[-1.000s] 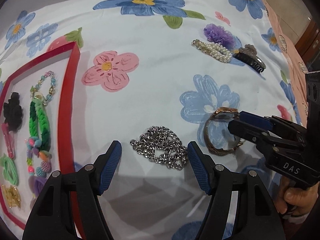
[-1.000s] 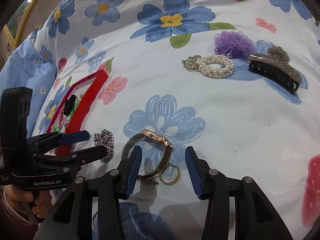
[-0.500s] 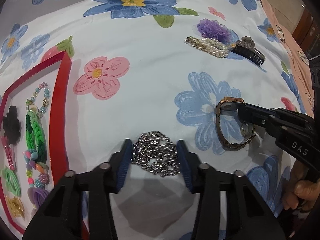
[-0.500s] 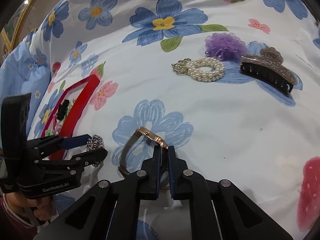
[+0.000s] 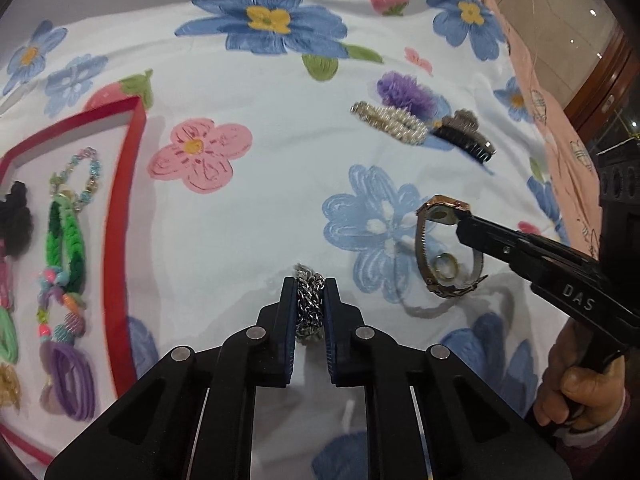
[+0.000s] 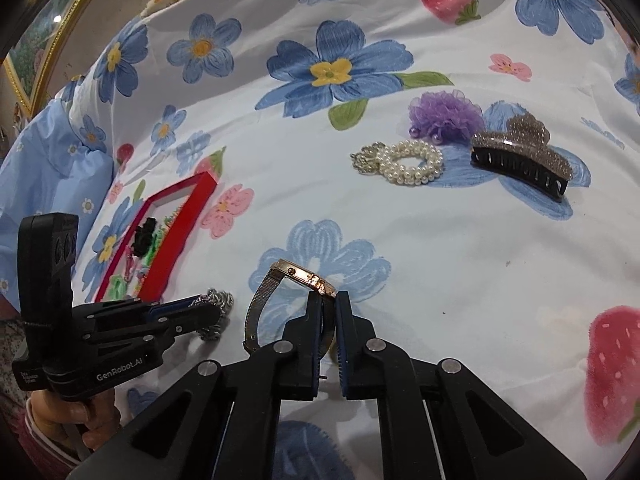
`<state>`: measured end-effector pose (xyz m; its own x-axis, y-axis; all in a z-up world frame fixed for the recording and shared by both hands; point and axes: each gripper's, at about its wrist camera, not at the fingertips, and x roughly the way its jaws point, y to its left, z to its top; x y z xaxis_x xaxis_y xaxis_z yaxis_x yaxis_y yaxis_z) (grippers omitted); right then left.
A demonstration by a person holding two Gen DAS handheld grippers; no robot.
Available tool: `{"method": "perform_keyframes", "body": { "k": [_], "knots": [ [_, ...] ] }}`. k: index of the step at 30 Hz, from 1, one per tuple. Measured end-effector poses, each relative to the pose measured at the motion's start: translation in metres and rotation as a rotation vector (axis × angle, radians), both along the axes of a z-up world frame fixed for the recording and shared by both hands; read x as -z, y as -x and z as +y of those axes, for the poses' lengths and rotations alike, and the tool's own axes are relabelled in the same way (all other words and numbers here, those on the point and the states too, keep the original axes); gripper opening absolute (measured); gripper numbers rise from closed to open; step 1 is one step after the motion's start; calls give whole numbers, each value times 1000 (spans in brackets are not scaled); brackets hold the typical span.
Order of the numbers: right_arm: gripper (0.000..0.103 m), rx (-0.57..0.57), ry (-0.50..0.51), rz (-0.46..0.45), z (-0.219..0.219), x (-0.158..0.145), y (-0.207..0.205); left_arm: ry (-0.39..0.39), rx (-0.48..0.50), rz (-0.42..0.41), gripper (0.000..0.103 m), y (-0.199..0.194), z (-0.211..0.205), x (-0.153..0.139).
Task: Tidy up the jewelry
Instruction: 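Grasp the silver chain with the left tool while the right tool grasps the gold watch, then carry the silver chain and gold watch into the red tray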
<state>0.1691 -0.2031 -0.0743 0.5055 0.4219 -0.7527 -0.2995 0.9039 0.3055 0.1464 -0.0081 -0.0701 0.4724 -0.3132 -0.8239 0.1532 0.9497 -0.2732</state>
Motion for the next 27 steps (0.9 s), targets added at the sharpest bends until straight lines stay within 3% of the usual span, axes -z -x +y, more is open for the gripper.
{"method": "perform_keyframes", "body": {
  "k": [13, 27],
  "knots": [
    [6, -52, -37, -58, 25, -32, 21, 66, -65, -99, 11, 40, 41, -48],
    [6, -149, -38, -77, 73, -45, 39, 93, -200, -153, 10, 79, 108, -71]
  ]
}}
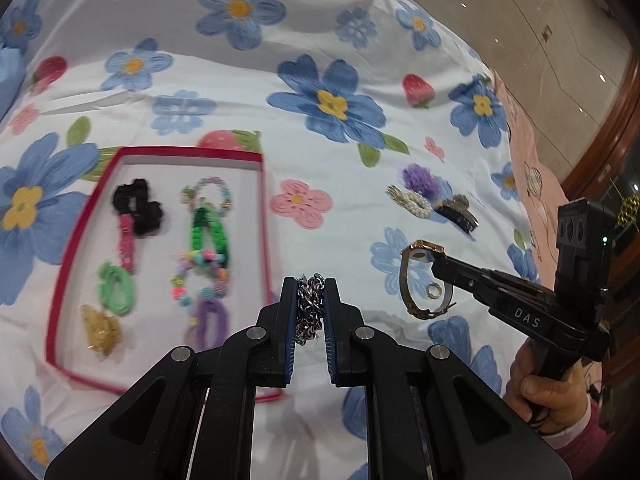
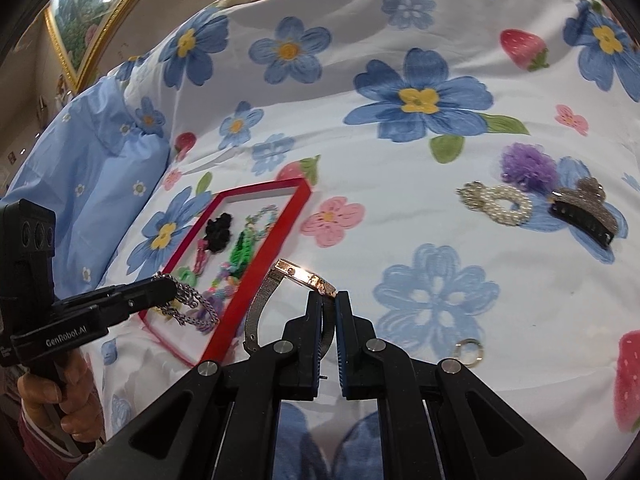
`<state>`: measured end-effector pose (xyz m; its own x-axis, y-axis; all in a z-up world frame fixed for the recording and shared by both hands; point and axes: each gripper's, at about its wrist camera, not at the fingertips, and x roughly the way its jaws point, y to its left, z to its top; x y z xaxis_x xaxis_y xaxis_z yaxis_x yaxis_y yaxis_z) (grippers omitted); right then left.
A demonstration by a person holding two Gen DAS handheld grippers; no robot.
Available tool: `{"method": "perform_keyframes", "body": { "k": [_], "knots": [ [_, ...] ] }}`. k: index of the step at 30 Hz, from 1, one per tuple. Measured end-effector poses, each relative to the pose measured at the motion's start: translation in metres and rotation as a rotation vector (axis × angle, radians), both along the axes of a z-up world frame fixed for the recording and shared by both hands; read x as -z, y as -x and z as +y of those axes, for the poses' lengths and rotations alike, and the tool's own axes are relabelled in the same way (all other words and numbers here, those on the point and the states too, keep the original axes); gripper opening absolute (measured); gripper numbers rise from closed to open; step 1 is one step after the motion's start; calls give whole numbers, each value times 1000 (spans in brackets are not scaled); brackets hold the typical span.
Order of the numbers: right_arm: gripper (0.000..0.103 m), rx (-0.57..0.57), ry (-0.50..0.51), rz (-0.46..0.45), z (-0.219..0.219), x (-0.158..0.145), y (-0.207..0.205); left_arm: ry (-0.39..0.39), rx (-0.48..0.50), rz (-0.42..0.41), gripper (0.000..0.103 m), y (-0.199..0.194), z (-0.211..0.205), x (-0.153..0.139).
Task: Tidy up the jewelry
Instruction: 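Carry the silver chain and gold watch into the red tray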
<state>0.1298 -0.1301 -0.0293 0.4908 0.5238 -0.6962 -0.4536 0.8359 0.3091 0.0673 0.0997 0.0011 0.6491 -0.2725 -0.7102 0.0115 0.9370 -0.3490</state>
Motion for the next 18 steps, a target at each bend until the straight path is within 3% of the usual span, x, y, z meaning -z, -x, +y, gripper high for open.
{"method": "perform_keyframes", "body": {
  "k": [18],
  "knots": [
    [6, -161, 7, 11, 79, 2, 19, 9, -144, 14, 10, 33, 70, 10]
  ]
}}
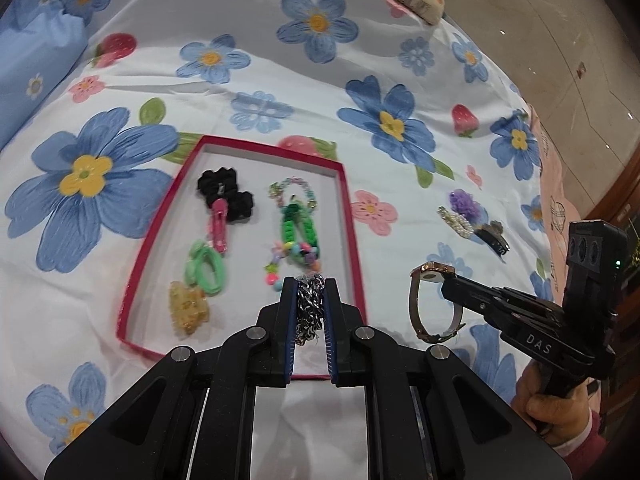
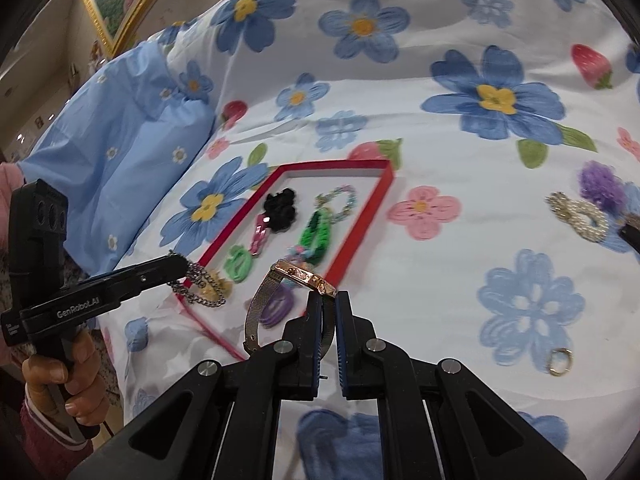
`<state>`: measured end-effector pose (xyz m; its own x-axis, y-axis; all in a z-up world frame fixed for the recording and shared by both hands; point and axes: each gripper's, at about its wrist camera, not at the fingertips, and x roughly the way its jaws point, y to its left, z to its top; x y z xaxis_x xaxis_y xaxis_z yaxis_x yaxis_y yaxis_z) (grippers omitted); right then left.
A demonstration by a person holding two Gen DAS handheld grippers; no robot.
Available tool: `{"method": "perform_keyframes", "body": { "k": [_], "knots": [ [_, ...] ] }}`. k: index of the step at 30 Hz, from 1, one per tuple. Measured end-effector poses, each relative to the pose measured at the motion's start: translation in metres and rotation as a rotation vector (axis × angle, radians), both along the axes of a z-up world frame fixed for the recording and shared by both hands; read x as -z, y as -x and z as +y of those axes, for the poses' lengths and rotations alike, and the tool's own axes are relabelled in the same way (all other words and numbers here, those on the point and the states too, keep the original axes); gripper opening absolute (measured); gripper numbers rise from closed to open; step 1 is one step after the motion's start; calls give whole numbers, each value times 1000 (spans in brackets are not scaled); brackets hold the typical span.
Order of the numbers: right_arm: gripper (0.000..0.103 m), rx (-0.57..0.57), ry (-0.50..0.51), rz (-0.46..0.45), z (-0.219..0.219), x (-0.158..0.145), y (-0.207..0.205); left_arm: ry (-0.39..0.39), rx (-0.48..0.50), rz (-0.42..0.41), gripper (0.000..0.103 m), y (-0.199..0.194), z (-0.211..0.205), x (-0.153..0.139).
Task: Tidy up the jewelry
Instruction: 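Carry the silver chain and gold watch into the red tray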
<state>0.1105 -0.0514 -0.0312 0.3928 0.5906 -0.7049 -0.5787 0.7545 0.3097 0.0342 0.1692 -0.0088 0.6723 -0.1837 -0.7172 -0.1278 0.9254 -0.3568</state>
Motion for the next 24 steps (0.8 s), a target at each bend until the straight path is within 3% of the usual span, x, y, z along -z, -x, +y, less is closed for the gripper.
{"method": "perform_keyframes", "body": {
  "k": [17, 24],
  "knots": [
    [6, -112, 83, 33, 72, 33, -8, 28, -42, 85, 11, -9, 26, 44],
    [6, -137, 148, 38, 90, 52, -16, 7, -48, 127, 11, -19, 29, 63]
  ]
}}
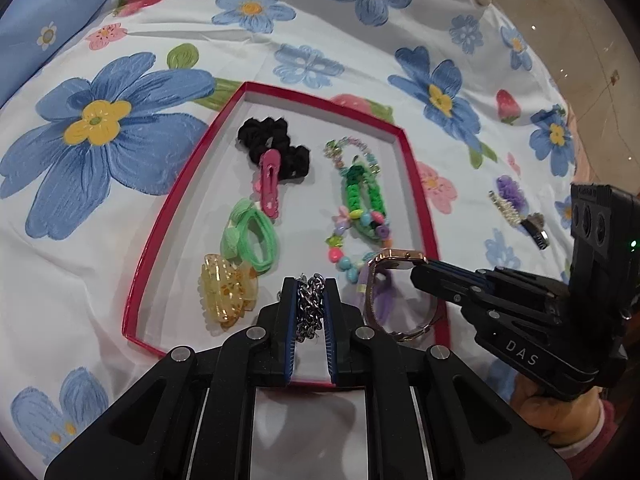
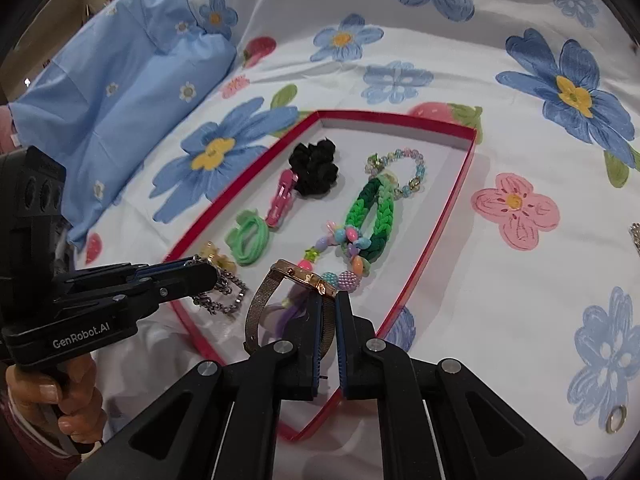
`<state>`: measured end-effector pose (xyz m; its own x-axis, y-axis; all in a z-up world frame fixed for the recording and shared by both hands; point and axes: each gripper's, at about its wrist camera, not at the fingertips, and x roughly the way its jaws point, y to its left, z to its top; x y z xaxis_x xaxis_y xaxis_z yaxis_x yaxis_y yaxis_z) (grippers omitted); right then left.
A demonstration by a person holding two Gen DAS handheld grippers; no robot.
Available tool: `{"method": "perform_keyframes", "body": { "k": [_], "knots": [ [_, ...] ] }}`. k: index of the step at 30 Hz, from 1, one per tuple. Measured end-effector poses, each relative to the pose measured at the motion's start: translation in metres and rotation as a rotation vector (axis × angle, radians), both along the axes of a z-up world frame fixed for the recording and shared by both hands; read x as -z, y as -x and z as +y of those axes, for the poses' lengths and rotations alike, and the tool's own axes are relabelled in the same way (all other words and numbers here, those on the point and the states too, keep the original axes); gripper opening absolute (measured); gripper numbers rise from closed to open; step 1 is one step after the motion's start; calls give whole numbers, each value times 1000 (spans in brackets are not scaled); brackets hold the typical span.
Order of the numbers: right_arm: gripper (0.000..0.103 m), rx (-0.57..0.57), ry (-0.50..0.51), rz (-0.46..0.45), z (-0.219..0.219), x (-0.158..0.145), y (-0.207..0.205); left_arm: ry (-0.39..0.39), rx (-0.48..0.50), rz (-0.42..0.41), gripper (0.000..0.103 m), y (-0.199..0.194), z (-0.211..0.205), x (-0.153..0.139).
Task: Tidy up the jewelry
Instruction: 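Carry the silver chain and gold watch into the red tray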
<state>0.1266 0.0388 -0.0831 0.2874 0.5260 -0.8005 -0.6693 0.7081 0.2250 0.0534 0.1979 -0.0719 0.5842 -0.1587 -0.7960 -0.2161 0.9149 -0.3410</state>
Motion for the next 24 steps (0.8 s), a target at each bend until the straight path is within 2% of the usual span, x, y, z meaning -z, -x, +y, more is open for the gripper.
{"method": "perform_keyframes", "body": {
  "k": [13, 24],
  "knots": [
    [6, -34, 48, 28, 9, 17, -7, 11, -1, 52, 11, -7, 2, 23],
    [8, -38, 42, 34, 9, 18, -7, 7, 0, 58, 11, -9, 0, 25]
  ]
}}
